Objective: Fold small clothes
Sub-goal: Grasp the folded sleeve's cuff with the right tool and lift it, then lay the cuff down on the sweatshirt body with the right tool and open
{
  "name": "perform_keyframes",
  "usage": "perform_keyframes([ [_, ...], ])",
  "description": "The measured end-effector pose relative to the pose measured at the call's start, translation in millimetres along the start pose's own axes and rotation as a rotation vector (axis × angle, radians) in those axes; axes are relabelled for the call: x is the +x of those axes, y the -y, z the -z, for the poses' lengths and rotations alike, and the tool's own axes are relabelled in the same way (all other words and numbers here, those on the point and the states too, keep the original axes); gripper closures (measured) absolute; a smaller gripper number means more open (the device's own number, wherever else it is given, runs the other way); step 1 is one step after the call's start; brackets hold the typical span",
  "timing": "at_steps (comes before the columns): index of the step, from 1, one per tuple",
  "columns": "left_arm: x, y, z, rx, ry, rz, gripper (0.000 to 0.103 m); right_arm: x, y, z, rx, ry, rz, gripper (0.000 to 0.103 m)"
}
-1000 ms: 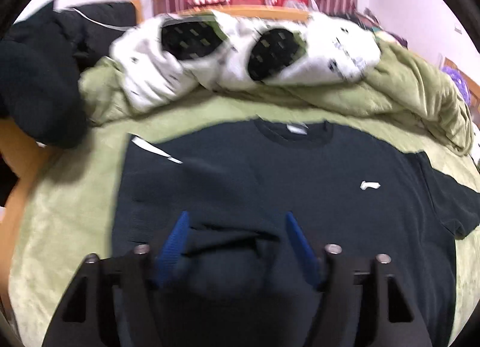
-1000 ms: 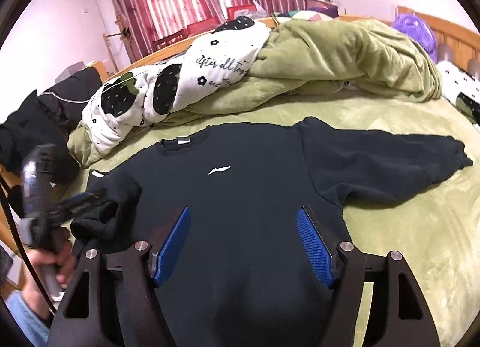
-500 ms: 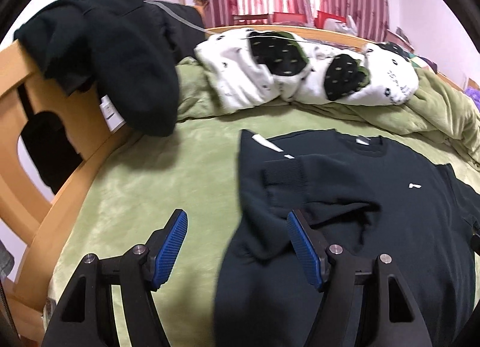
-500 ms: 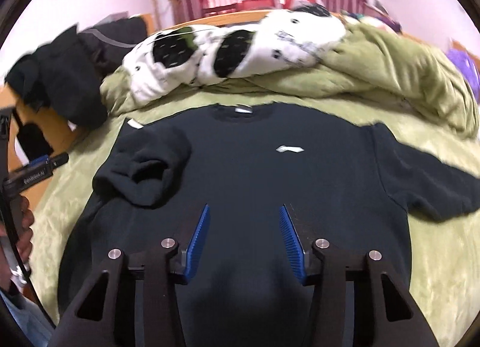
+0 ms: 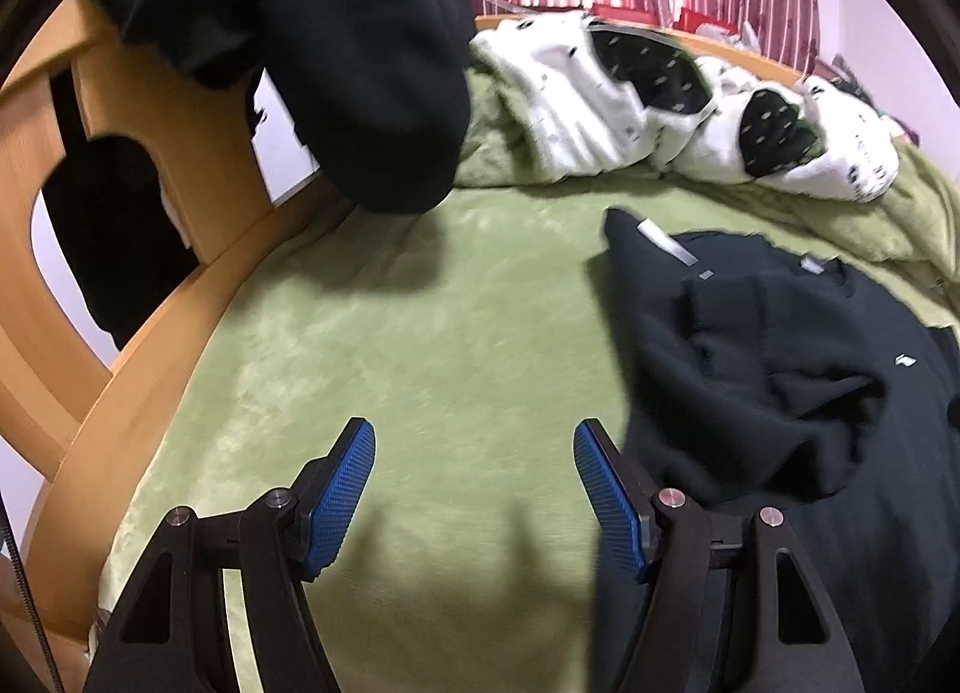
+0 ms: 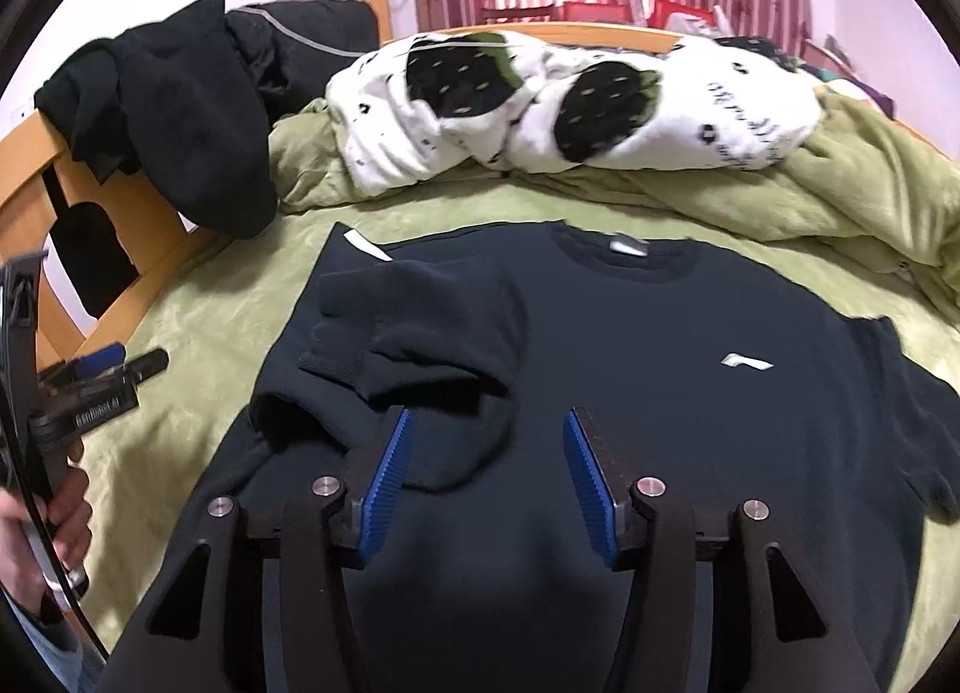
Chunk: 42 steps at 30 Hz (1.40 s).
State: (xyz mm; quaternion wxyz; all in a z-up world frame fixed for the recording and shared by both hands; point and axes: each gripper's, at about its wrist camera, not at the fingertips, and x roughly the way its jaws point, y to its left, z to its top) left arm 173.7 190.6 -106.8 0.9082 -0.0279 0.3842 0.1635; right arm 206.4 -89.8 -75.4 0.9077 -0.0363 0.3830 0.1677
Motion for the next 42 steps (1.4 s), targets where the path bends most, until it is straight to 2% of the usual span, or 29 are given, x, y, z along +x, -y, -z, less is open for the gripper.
perform_keyframes([
  [7, 33.6, -28.9, 6.6, -0.046, -0.032, 0.021, 0.036, 58.6, -41.0, -20.7, -0.04, -0.022, -0.09, 0.049],
  [11, 45.5, -35.4, 4.5, -0.073, -0.044, 0.037, 0.036, 92.6, -69.4, -25.1, -0.085, -0.075, -0.164, 0.049],
  [16, 54.7, -36.4, 4.0, -0.069, -0.054, 0.041, 0.036, 127.6, -87.6, -15.2, -0.112, -0.152, -0.147, 0.049],
  [19, 58.3, -37.8, 0.5, -0.083, -0.067, 0.066, 0.036, 140.9, -93.8, -6.3, -0.161, -0.17, -0.104, 0.046],
  [25, 59.2, -39.1, -1.5, -0.104, -0.06, 0.068, 0.036, 155.5, -95.4, -4.6, -0.149, -0.163, -0.074, 0.04],
  [26, 59.7, -39.0, -1.7, -0.105, -0.06, 0.066, 0.036, 155.9, -93.9, -5.1, -0.142, -0.157, -0.071, 0.044],
  [29, 62.5, -36.9, -2.6, -0.105, -0.07, 0.068, 0.036, 150.8, -87.1, -7.5, -0.139, -0.138, -0.016, 0.086],
  [32, 62.2, -32.9, -4.7, -0.117, -0.078, 0.086, 0.036, 134.0, -66.8, -13.0, -0.097, -0.111, -0.046, 0.089],
  [40, 42.1, -8.7, -8.7, -0.084, -0.034, 0.084, 0.036, 49.2, 30.8, -30.1, 0.086, 0.06, 0.03, 0.09],
  [42, 38.2, -2.1, -7.8, -0.069, -0.032, 0.078, 0.036, 29.4, 57.1, -31.1, 0.108, 0.083, 0.065, 0.094],
])
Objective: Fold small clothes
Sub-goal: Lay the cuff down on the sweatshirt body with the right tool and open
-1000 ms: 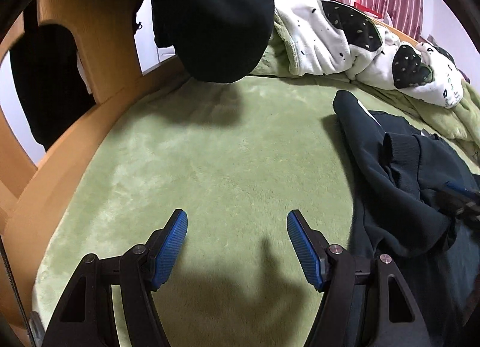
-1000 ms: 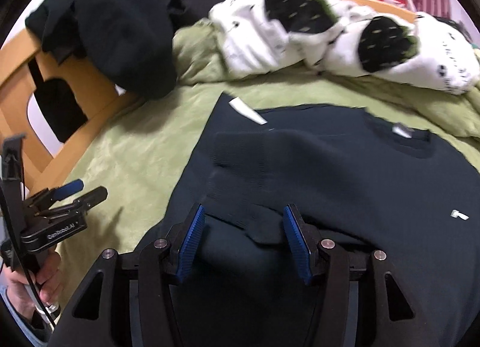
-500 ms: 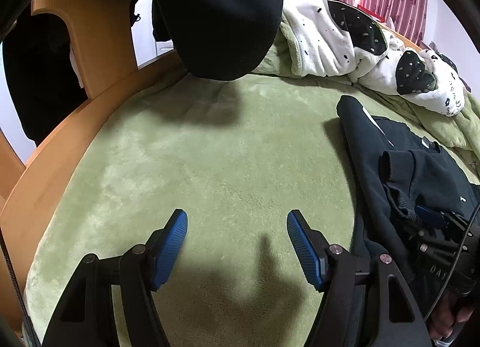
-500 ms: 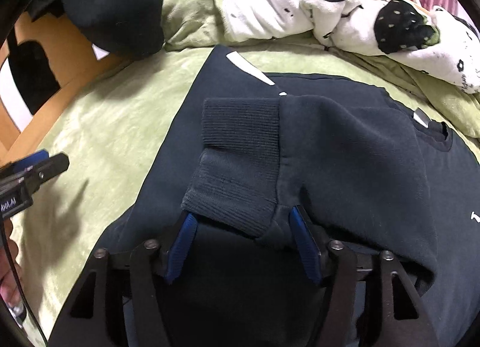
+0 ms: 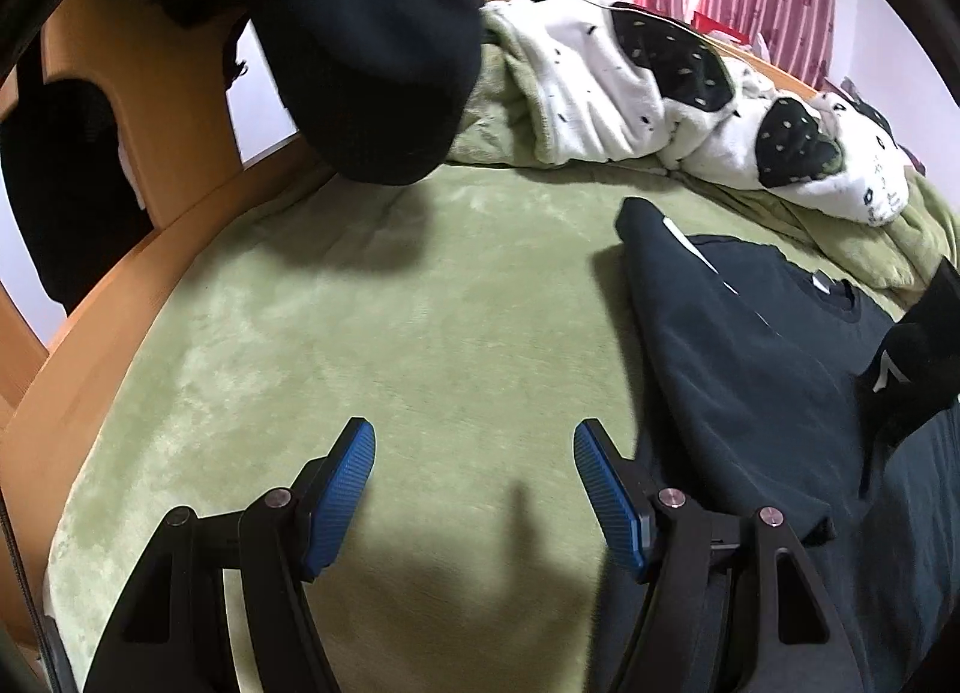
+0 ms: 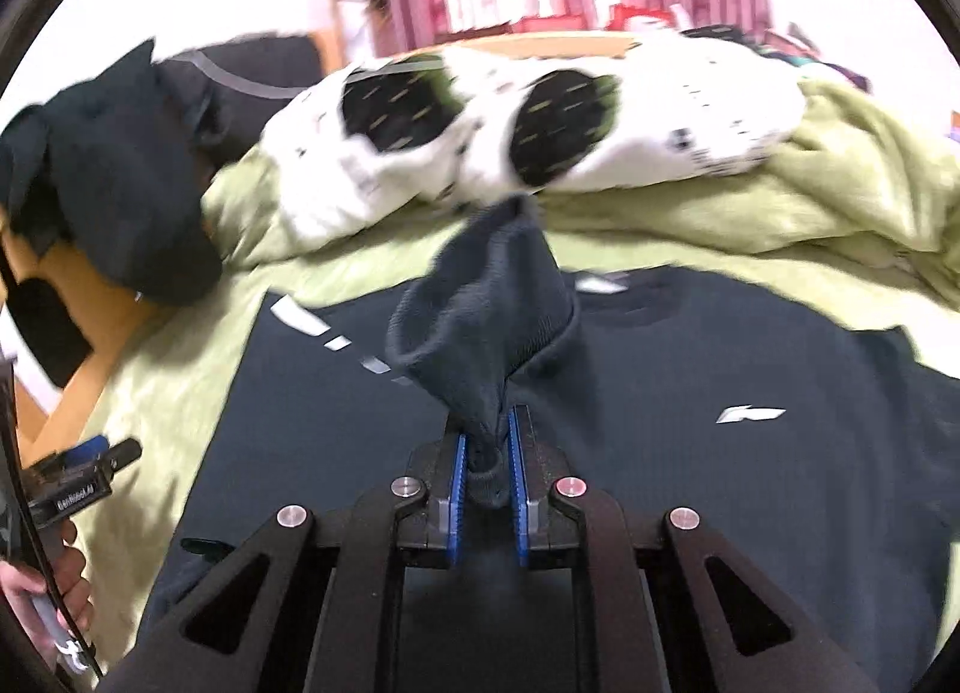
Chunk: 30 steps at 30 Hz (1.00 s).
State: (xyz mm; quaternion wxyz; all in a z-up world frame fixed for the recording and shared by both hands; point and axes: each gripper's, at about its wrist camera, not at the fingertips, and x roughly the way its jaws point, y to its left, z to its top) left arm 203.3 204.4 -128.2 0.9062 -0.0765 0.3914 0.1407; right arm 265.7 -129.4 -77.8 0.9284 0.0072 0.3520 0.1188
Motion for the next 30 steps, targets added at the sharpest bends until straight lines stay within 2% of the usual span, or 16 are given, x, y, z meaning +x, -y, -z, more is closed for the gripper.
perform_keyframes([
  [3, -6.1, 11.0, 1.8, 0.023, 0.012, -0.019, 0.036, -15.6, 32.3, -1.7, 0.014, 0.032, 0.057, 0.096],
  [9, -13.2, 27.5, -1.1, 0.028, 0.028, -0.021, 0.036, -22.1, 86.7, 14.2, 0.108, -0.001, 0.07, 0.097],
  [19, -10.9, 44.9, 1.4, 0.046, 0.02, -0.022, 0.036, -38.6, 129.7, 40.9, 0.117, -0.009, 0.123, 0.097],
  [25, -10.5, 51.5, 3.6, 0.033, 0.013, -0.003, 0.036, -41.4, 159.1, 59.2, 0.191, -0.024, 0.11, 0.097],
  [27, -10.8, 55.3, 5.3, 0.041, 0.011, 0.001, 0.036, -39.4, 161.8, 64.5, 0.189, -0.033, 0.119, 0.093],
  [30, -10.2, 62.2, 7.1, 0.057, 0.012, 0.001, 0.035, -32.6, 164.9, 74.6, 0.16, -0.082, 0.16, 0.083],
])
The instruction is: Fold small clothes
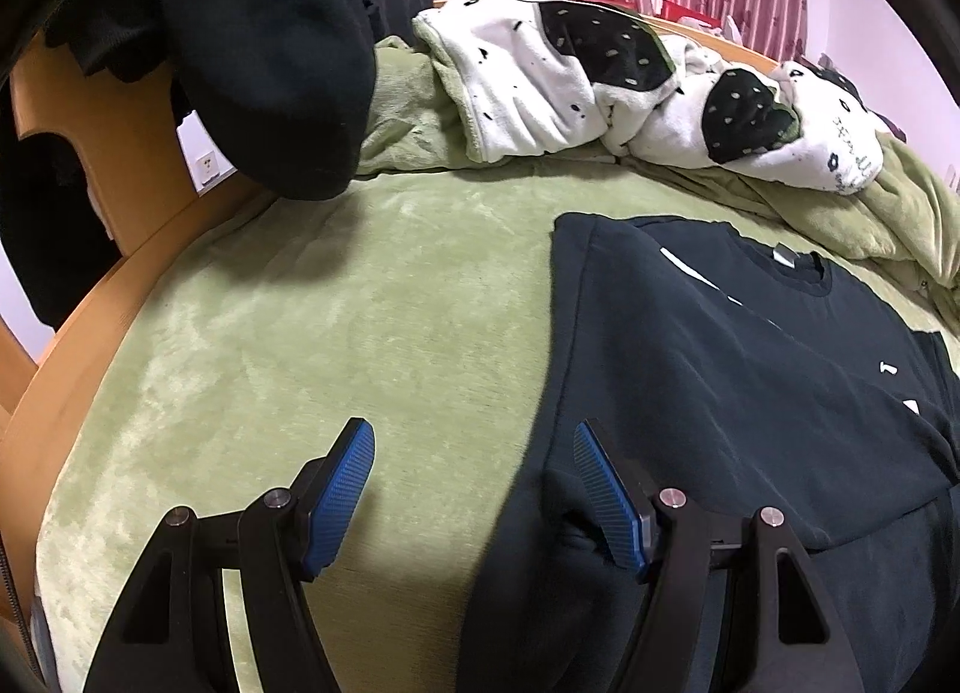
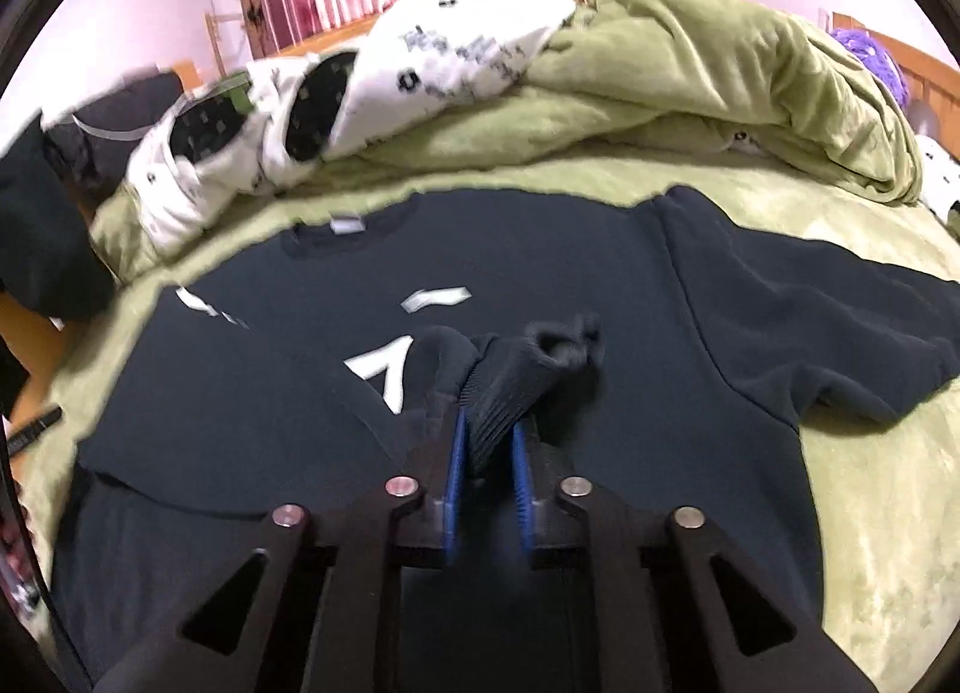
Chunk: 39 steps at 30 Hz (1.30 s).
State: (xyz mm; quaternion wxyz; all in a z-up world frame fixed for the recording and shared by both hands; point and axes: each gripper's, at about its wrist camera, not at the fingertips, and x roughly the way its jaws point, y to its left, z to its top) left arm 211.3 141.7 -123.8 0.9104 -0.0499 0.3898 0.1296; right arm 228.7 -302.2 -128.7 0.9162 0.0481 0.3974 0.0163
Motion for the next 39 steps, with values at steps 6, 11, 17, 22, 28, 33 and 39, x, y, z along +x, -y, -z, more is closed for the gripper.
perform_keyframes([
  [6, 3.3, 14.1, 6.3, 0.034, 0.005, 0.016, 0.035, 11.3, 19.4, 16.6, -0.002, -0.035, 0.021, 0.068],
  [11, 10.3, 23.2, 12.3, 0.06, -0.007, 0.006, 0.034, 15.6, 34.7, 24.0, 0.017, -0.042, 0.073, 0.064],
  [17, 12.6, 26.5, 14.5, 0.063, -0.021, 0.002, 0.034, 0.8, 63.3, 20.4, 0.131, -0.006, 0.065, 0.063],
  [22, 1.6, 24.4, 15.8, 0.072, 0.001, 0.002, 0.034, -13.3, 65.6, 22.6, 0.151, 0.019, 0.044, 0.06],
  [28, -12.2, 15.8, 15.6, 0.06, 0.027, -0.01, 0.034, -27.5, 48.6, 25.3, 0.092, 0.035, 0.037, 0.06],
  [33, -25.6, 14.7, 16.0, 0.072, 0.055, -0.03, 0.034, -47.0, 42.2, 23.3, 0.037, 0.034, 0.032, 0.057],
  [39, -48.2, 19.6, 15.3, 0.078, 0.093, -0.009, 0.034, -84.1, 52.1, 19.0, 0.01, 0.059, 0.052, 0.054],
])
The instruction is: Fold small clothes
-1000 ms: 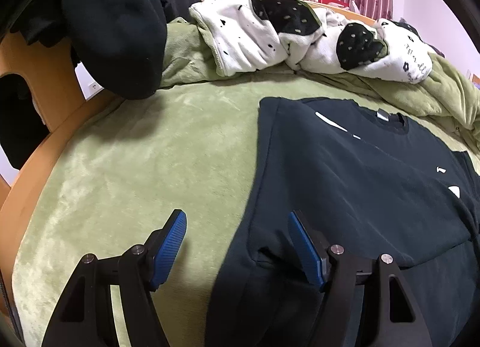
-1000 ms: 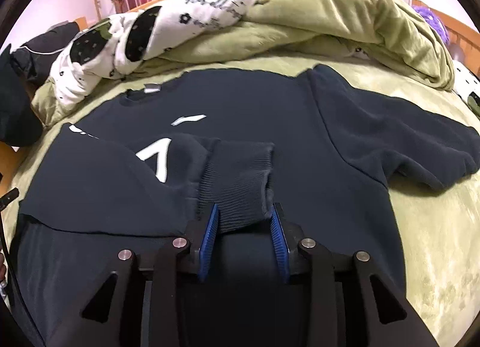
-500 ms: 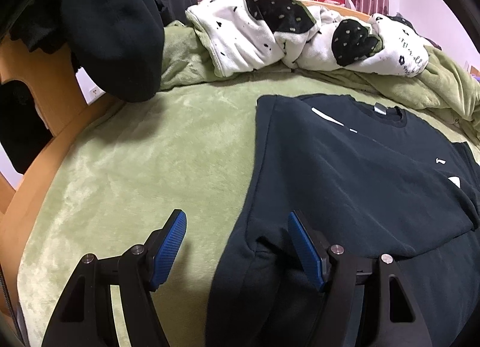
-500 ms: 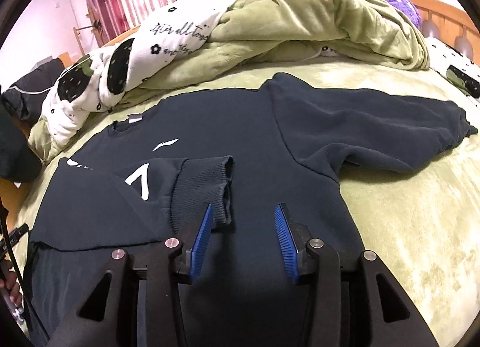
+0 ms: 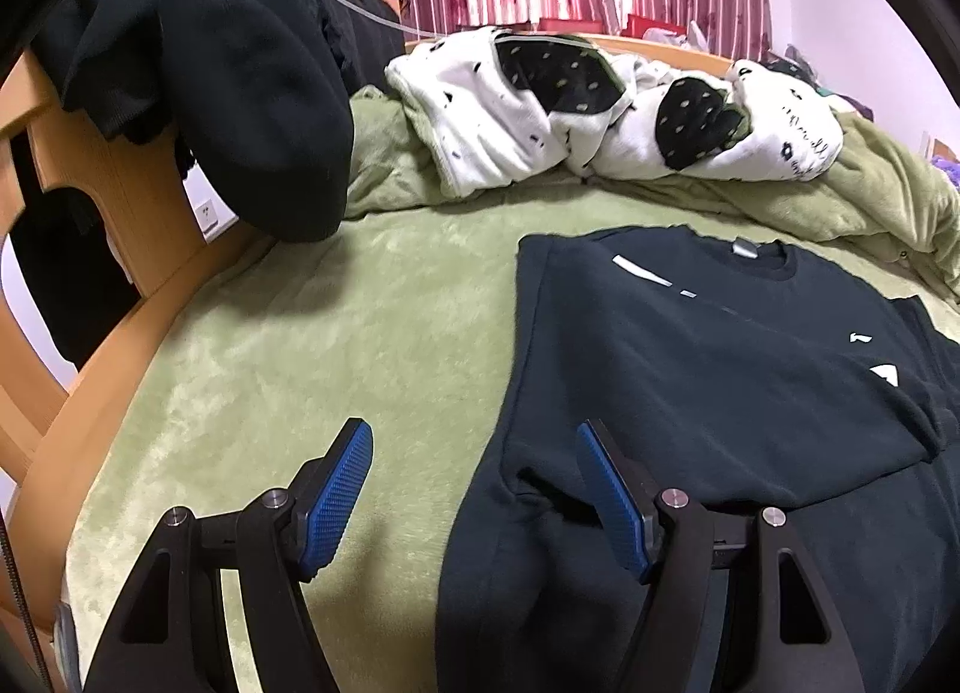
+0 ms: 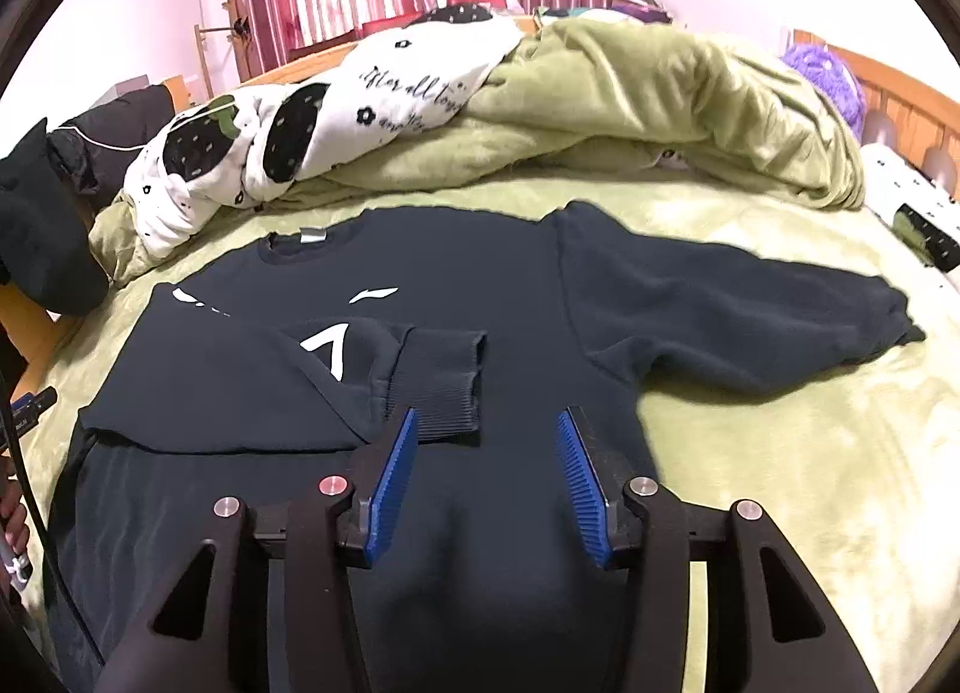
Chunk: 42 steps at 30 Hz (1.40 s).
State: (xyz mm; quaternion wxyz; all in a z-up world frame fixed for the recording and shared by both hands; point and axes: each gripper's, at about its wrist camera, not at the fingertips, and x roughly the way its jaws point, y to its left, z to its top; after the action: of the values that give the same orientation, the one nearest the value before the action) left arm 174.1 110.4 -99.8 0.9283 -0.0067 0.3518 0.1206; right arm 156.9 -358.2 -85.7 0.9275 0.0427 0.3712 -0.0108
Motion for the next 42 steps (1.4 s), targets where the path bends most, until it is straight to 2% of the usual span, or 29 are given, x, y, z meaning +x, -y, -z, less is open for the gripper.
perform_keyframes([
  [6, -19.5, 1.3, 3.2, 0.015, 0.031, 0.015, 0.033, -40.8, 15.0, -1.7, 0.01, 0.03, 0.017, 0.051],
  [14, -40.3, 0.1, 5.8, 0.019, 0.043, 0.038, 0.033, -75.5, 30.1, 1.9, 0.021, 0.054, 0.068, 0.047],
  [16, -45.5, 1.2, 4.5, 0.019, 0.053, 0.038, 0.032, -83.2, 32.6, 0.9, 0.023, 0.063, 0.079, 0.043],
  [18, -50.3, 2.5, 2.9, 0.015, 0.061, 0.044, 0.031, -91.8, 34.5, 0.6, 0.029, 0.08, 0.077, 0.035],
  [22, -55.7, 5.5, 0.1, 0.001, 0.063, 0.054, 0.031, -103.4, 35.1, 0.8, 0.024, 0.101, 0.073, 0.029],
  [24, -58.4, 7.1, -1.1, -0.004, 0.068, 0.059, 0.031, -106.3, 32.6, 2.3, 0.008, 0.103, 0.076, 0.026],
  [29, -60.3, 12.6, -1.9, -0.003, 0.071, 0.073, 0.031, -108.4, 27.8, 8.0, -0.022, 0.096, 0.098, 0.026],
  [42, -56.5, 18.4, 2.4, 0.017, 0.066, 0.066, 0.031, -100.9, 35.7, 20.2, 0.024, 0.065, 0.092, 0.026],
])
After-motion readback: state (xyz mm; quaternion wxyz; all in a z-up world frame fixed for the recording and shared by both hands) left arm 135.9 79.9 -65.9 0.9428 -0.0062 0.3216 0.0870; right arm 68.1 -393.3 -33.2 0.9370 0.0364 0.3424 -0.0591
